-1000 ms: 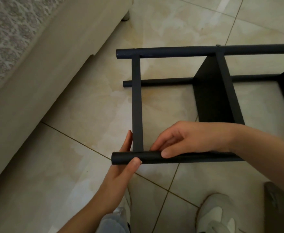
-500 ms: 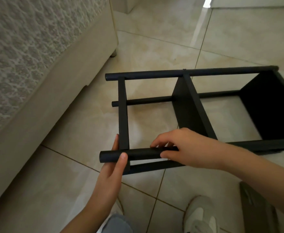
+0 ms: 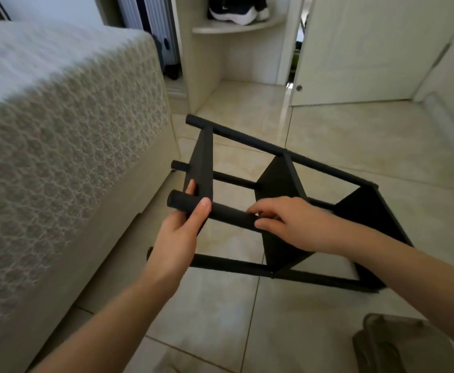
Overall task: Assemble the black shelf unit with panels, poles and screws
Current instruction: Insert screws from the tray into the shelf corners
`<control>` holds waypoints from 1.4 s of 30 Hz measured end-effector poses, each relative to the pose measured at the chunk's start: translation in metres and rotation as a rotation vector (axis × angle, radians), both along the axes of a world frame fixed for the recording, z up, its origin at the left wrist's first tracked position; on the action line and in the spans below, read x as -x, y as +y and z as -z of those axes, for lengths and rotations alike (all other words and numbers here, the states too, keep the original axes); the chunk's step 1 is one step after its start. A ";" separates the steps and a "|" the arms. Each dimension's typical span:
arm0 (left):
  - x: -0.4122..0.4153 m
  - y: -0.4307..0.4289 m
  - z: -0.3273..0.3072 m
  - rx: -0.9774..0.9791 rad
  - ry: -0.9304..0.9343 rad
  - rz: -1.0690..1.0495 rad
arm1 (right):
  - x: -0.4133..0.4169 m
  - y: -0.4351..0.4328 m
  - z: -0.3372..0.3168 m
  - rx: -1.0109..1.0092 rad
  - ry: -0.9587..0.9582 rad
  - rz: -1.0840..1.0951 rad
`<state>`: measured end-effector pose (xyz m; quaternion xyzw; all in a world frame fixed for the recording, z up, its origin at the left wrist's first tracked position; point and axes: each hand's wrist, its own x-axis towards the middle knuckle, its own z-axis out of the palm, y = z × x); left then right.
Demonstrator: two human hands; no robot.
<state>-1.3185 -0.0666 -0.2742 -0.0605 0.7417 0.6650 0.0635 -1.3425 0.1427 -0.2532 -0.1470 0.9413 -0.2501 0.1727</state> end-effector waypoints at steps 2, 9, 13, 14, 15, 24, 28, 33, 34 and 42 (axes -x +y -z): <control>0.016 0.001 -0.026 0.035 0.040 0.022 | 0.007 0.000 -0.020 0.050 0.021 0.019; 0.059 0.003 -0.114 0.145 0.198 0.102 | 0.023 -0.006 -0.075 0.289 0.076 0.145; 0.070 0.006 -0.156 0.222 0.291 0.136 | 0.021 -0.010 -0.096 0.415 0.088 0.192; 0.070 0.007 -0.164 0.241 0.314 0.147 | 0.019 -0.012 -0.101 0.445 0.093 0.207; 0.070 0.007 -0.172 0.263 0.334 0.156 | 0.016 -0.013 -0.104 0.476 0.096 0.223; 0.039 0.029 -0.224 0.513 0.488 0.224 | -0.027 -0.010 -0.123 0.704 0.064 0.327; 0.017 0.042 -0.232 0.548 0.528 0.255 | -0.054 -0.004 -0.126 0.780 0.018 0.360; -0.020 0.054 -0.228 0.560 0.639 0.210 | -0.094 0.001 -0.127 0.850 -0.018 0.385; -0.029 0.057 -0.225 0.572 0.682 0.171 | -0.102 0.001 -0.126 0.859 -0.022 0.393; -0.072 0.070 -0.197 0.473 0.761 0.023 | -0.140 -0.005 -0.113 0.913 -0.039 0.340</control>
